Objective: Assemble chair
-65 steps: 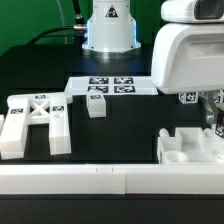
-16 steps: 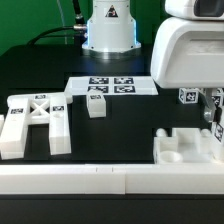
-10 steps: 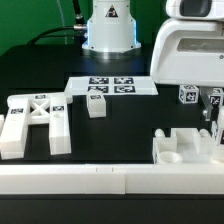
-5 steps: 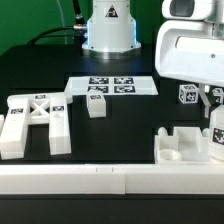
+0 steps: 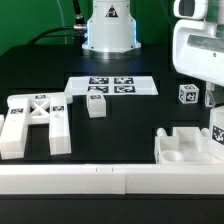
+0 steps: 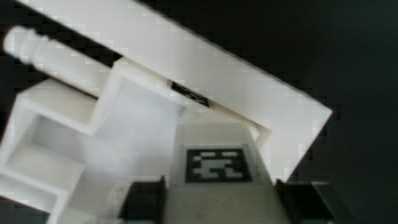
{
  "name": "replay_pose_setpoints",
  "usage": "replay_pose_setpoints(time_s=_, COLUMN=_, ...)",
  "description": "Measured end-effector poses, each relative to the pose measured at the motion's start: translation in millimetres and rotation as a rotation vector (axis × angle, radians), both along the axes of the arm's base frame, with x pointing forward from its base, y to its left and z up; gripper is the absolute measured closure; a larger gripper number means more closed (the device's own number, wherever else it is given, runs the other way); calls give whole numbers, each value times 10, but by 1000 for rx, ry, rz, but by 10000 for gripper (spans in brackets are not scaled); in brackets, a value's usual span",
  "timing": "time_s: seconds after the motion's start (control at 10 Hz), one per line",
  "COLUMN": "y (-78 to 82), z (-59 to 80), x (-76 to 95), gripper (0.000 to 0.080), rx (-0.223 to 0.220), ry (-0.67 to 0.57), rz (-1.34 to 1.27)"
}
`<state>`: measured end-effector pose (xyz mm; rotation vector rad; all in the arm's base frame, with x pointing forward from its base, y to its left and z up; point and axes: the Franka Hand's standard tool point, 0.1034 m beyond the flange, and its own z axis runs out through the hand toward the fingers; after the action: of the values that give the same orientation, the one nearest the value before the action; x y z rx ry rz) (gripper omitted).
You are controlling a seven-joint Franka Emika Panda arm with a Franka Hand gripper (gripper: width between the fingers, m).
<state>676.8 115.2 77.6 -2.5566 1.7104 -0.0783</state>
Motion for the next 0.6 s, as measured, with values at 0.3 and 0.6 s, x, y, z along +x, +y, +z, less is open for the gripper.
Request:
replay_pose_setpoints(time_s=0.3, y=-1, z=-2, x=-4, gripper=482, rx=-2, ry=2, rz=20)
replay_pose_setpoints(time_s=0.6, y=-14, z=15, x=11, gripper=166, rx=-26, ry=-3, rz=261)
